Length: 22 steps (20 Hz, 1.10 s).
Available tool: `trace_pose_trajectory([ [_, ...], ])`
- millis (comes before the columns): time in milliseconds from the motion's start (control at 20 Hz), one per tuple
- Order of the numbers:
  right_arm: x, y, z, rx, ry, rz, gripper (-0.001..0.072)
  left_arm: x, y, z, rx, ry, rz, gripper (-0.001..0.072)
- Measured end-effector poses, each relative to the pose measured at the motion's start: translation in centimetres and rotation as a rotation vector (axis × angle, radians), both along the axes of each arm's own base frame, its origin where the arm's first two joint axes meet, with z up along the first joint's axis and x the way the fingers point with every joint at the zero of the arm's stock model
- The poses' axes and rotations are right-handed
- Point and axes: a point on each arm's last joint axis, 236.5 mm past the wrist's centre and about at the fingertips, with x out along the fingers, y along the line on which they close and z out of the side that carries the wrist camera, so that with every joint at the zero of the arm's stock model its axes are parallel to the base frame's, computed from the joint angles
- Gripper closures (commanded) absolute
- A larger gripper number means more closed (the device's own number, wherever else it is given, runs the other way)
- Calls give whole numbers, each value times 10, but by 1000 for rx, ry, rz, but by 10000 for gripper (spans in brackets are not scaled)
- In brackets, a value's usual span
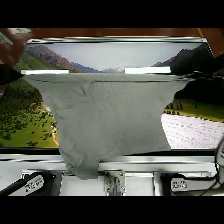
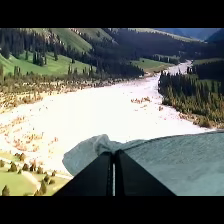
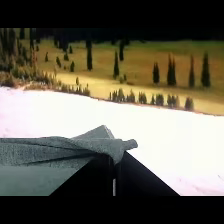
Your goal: Fold the shirts.
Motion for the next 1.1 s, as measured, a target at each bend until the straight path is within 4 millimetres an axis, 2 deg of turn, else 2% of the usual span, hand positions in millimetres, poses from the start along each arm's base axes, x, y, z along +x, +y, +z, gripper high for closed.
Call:
trace_pose_trajectory([
  [150,64,12,-63,16,-30,-16,654,72,-6,-55,-49,-4,25,668],
  [250,101,22,-96,28,-79,-29,654,110,-12,-86,-61,-25,52,668],
  [400,145,34,-138,36,-160,-46,654,150,-19,-124,-63,-62,96,668],
  [550,176,38,-168,44,-233,-69,654,174,-23,-151,-57,-91,131,668],
  [650,191,39,-179,48,-278,-82,654,180,-26,-166,-57,-82,137,668],
  [800,200,40,-190,58,-302,-94,654,174,-35,-194,-61,-10,109,668],
  [950,198,42,-197,61,-286,-92,654,153,-43,-219,-40,102,43,669],
  [1100,181,44,-201,53,-207,-68,654,118,-45,-242,-20,262,-33,669],
])
